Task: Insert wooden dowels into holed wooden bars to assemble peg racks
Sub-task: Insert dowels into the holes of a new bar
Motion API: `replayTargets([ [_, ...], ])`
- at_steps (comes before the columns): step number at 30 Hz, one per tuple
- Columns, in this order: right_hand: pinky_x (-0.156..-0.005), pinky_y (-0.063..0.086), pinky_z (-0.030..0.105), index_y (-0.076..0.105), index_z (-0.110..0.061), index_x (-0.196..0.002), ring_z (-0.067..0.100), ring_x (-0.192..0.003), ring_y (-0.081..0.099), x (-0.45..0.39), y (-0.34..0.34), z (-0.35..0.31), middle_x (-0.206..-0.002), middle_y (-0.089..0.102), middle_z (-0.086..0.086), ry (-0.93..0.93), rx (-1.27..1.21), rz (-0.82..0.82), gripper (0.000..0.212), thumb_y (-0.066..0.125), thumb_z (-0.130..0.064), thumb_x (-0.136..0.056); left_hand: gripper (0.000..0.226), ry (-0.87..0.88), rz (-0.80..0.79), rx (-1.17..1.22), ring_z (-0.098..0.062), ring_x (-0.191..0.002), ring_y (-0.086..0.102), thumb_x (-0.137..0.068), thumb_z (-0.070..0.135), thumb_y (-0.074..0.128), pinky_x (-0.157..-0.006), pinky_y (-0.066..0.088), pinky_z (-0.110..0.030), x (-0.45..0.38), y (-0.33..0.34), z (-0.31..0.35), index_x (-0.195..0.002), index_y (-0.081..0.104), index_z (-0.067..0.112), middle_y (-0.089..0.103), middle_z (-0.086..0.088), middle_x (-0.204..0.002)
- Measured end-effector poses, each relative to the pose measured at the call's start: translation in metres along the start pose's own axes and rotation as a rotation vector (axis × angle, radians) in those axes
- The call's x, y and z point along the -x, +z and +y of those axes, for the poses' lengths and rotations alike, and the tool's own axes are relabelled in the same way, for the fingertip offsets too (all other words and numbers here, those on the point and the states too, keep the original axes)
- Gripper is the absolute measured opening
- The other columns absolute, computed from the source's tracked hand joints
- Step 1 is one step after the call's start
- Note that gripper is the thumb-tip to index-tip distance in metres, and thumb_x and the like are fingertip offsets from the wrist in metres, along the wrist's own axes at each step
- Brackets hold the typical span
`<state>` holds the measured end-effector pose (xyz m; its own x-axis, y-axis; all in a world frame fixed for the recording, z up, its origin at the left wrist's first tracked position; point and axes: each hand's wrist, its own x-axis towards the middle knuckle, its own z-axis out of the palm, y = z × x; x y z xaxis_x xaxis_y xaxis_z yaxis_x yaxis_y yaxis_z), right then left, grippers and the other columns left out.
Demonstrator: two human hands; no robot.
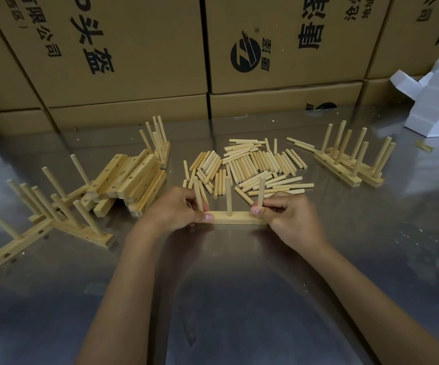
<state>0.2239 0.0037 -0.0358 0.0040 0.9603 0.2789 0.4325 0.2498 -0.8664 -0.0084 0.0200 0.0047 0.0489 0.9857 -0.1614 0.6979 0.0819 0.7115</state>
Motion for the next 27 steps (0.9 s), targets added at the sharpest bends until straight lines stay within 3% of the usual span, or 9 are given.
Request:
replayTargets([
  [9, -0.063, 0.037, 0.011, 0.080, -0.025, -0.096, 0.007, -0.074, 0.052, 0.002, 0.001, 0.002, -0.084, 0.061, -0.001, -0.004, 0.014, -0.002, 0.014, 0.078, -0.027, -0.082, 0.016, 0.015, -0.034, 0.000, -0.011, -0.071, 0.066, -0.079, 0.019, 0.084, -0.076, 0.056, -0.028, -0.003, -0.001, -0.002, -0.091, 0.074, 0.019, 0.072, -0.005, -0.091],
  [12, -0.065, 0.036, 0.007, 0.076, -0.023, -0.099, 0.004, -0.076, 0.046, 0.000, -0.002, 0.005, -0.090, 0.051, -0.007, 0.026, 0.088, -0.060, 0.024, 0.082, -0.029, -0.077, 0.025, 0.014, -0.071, -0.057, -0.003, -0.078, 0.060, -0.078, 0.018, 0.085, -0.068, 0.043, -0.018, -0.003, -0.006, -0.005, -0.100, 0.075, 0.024, 0.067, 0.006, -0.089],
  [14, -0.066, 0.038, 0.007, 0.071, -0.025, -0.101, 0.004, -0.082, 0.048, -0.001, -0.006, 0.005, -0.096, 0.051, -0.009, 0.052, 0.148, -0.142, 0.028, 0.084, -0.029, -0.076, 0.029, 0.023, -0.072, -0.052, 0.003, -0.070, 0.057, -0.078, 0.012, 0.084, -0.060, 0.038, -0.010, -0.004, -0.008, -0.008, -0.101, 0.076, 0.026, 0.062, 0.010, -0.081],
  [17, -0.066, 0.038, 0.013, 0.072, -0.019, -0.099, 0.008, -0.076, 0.048, -0.001, -0.009, 0.005, -0.089, 0.054, -0.008, 0.029, 0.222, -0.205, 0.025, 0.084, -0.022, -0.076, 0.029, 0.044, -0.053, 0.015, 0.011, -0.055, 0.055, -0.077, 0.004, 0.082, -0.055, 0.038, -0.002, -0.005, -0.008, -0.011, -0.098, 0.077, 0.023, 0.062, 0.012, -0.072],
  [19, -0.063, 0.038, 0.011, 0.070, -0.020, -0.090, 0.007, -0.069, 0.047, -0.001, -0.010, 0.002, -0.083, 0.053, -0.006, -0.009, 0.191, -0.157, 0.020, 0.083, -0.017, -0.076, 0.031, 0.048, -0.022, 0.157, 0.005, -0.063, 0.060, -0.078, -0.002, 0.080, -0.060, 0.045, -0.009, -0.006, -0.006, -0.014, -0.097, 0.074, 0.023, 0.066, 0.007, -0.082],
  [21, -0.063, 0.038, 0.012, 0.068, -0.023, -0.082, 0.006, -0.067, 0.046, -0.005, -0.012, -0.002, -0.080, 0.054, -0.005, -0.006, 0.113, -0.055, 0.021, 0.084, -0.012, -0.074, 0.034, 0.054, 0.109, 0.298, -0.002, -0.067, 0.060, -0.082, -0.004, 0.075, -0.060, 0.049, -0.016, -0.011, -0.001, -0.021, -0.103, 0.071, 0.022, 0.064, 0.001, -0.093],
  [24, -0.064, 0.042, 0.020, 0.066, -0.027, -0.075, 0.010, -0.069, 0.050, -0.022, -0.008, -0.014, -0.078, 0.057, -0.005, 0.055, 0.034, 0.068, 0.024, 0.085, -0.013, -0.073, 0.029, 0.102, 0.424, 0.300, 0.001, -0.052, 0.049, -0.089, 0.001, 0.062, -0.053, 0.041, -0.012, -0.021, 0.008, -0.031, -0.109, 0.071, 0.019, 0.055, -0.002, -0.081],
  [27, -0.061, 0.042, 0.013, 0.069, -0.024, -0.084, 0.003, -0.070, 0.056, -0.054, 0.014, -0.036, -0.080, 0.063, -0.010, 0.099, 0.061, 0.065, 0.020, 0.086, -0.022, -0.073, 0.022, 0.129, 0.646, 0.187, -0.013, -0.076, 0.057, -0.088, 0.007, 0.057, -0.071, 0.044, -0.026, -0.029, 0.013, -0.034, -0.100, 0.069, 0.022, 0.056, -0.003, -0.090],
])
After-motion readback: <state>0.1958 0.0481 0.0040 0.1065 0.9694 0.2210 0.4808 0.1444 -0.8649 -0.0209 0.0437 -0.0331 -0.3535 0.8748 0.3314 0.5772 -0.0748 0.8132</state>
